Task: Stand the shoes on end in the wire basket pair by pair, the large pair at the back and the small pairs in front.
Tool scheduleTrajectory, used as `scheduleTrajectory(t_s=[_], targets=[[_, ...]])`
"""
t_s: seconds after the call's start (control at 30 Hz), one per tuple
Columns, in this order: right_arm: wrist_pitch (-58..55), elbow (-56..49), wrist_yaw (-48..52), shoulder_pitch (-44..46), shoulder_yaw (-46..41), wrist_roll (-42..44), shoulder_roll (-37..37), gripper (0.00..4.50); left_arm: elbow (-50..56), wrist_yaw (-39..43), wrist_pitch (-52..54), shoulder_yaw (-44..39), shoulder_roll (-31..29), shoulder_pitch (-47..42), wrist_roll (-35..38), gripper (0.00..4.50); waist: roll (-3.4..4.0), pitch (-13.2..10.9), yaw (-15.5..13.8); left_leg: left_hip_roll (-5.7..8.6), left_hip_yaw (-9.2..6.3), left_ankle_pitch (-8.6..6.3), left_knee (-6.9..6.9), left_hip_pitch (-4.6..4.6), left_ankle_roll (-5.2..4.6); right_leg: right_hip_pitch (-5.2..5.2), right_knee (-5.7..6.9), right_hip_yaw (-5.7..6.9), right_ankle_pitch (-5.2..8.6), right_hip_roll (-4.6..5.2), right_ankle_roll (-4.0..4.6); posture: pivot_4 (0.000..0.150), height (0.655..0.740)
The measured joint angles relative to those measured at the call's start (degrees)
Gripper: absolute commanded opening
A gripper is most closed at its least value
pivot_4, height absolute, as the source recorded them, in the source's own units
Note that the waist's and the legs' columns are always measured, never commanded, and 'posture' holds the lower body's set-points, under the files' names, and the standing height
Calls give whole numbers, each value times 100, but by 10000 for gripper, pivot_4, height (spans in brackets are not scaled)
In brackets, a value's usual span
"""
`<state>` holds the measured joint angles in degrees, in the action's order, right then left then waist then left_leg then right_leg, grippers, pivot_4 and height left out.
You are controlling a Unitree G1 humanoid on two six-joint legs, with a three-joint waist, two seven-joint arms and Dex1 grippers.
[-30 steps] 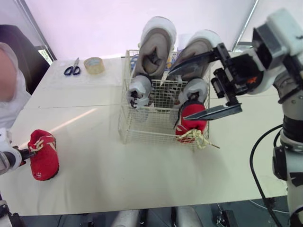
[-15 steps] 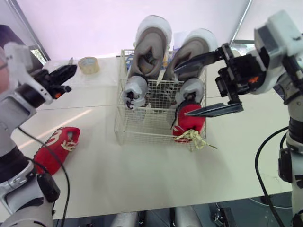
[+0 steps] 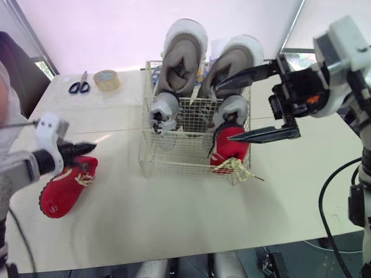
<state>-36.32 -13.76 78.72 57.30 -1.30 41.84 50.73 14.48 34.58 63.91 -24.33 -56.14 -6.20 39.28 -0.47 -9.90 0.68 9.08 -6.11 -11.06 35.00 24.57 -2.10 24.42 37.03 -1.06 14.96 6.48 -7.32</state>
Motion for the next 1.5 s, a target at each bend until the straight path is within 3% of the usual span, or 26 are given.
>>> scheduleTrajectory(t_s=[0.1, 0.43, 0.53, 0.77, 1.03, 1.5], targets=[[15, 5, -21, -11, 13, -1, -50, 45000, -44, 277, -319, -55, -261, 546, -235, 533, 1, 0, -10, -2, -1, 0, -2, -1, 0, 1, 0, 1, 2, 0, 4, 1500, 7400], [191, 97, 18, -19, 62, -41, -272, 45000, -775, 348, -575, -1171, -440, 1172, -853, 533, 8, -4, 0, -2, 2, -1, -21, -1, 0, 9, -7, -1, 4, 0, 7, 1500, 7400], [229, 157, 34, -19, 93, -60, -350, 45000, -806, 556, -316, -1447, -458, 1085, -682, 8713, 8, -4, -32, -2, 1, -1, -20, -1, 0, 7, -5, 2, 4, 0, 8, 1500, 7400], [292, 166, 43, -19, 110, -111, -420, 45000, -1101, 868, 197, -1565, -989, 270, -321, 44653, 7, -6, 5, -2, 1, -1, -20, -2, 0, 9, -4, 2, 3, -1, 5, 1500, 7400], [283, 142, -25, -68, 98, -112, -394, 45000, -2007, 946, -430, -385, -1247, 89, -949, 44895, 13, -9, 12, -3, 3, 0, -40, -2, 1, 18, -6, -3, -3, -1, -6, 1500, 7400], [29, -99, -257, -164, 48, -47, -177, 45000, -3781, 1147, -1622, 1262, -547, -1356, -1875, 44895, 11, -7, 6, -1, 3, 0, -31, -2, 1, 14, -5, -2, -6, 0, -10, 1500, 7400]])
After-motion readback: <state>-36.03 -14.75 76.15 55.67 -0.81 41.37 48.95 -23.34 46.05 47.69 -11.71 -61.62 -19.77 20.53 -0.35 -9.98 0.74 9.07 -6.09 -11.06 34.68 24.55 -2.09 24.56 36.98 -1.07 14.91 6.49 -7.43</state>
